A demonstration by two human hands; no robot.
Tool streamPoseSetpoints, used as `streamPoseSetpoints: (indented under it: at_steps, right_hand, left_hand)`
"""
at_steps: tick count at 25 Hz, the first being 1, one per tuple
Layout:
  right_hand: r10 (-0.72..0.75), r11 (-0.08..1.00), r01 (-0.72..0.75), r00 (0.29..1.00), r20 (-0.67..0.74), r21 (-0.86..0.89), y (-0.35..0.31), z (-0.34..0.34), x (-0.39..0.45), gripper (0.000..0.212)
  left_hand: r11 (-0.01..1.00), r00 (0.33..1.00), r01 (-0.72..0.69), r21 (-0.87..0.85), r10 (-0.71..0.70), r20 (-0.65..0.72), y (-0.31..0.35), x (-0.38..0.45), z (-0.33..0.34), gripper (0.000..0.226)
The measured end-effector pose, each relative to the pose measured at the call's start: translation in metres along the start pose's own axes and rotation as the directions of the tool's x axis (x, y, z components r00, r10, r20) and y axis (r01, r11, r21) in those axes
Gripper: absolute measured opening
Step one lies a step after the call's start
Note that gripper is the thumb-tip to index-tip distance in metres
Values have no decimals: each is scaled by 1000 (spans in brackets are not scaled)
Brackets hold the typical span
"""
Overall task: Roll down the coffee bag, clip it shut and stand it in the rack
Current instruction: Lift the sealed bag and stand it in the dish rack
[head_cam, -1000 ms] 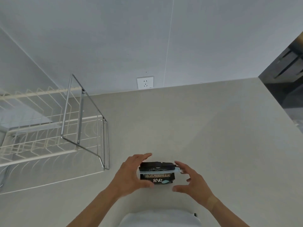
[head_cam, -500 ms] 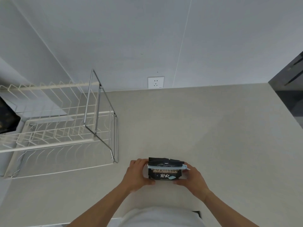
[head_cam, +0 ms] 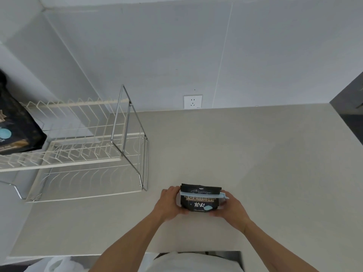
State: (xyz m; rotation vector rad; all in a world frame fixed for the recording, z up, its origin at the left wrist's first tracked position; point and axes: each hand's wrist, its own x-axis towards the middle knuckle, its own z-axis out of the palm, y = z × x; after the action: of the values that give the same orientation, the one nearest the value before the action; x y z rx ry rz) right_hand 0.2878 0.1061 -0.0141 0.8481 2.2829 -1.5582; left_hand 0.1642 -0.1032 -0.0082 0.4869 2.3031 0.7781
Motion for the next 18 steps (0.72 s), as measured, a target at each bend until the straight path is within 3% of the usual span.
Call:
streamPoseSetpoints:
  at_steps: [6,13,18]
  right_hand:
    - [-74,997,75,997,23,-27,-14,-21,-7,67]
    - [-231,972,231,973,-14,29,-64,-67,-27,69]
    - [-361,922,370,928,-96,116,-118,-98,-47,57]
  left_hand:
    - [986,1000,6,-167,-11,-29,18,-12,-7,68]
    - [962,988,-136,-238,113,-109,62,-36,-48,65]
    - [904,966,-242,-353,189,-178,103,-56,-97,65]
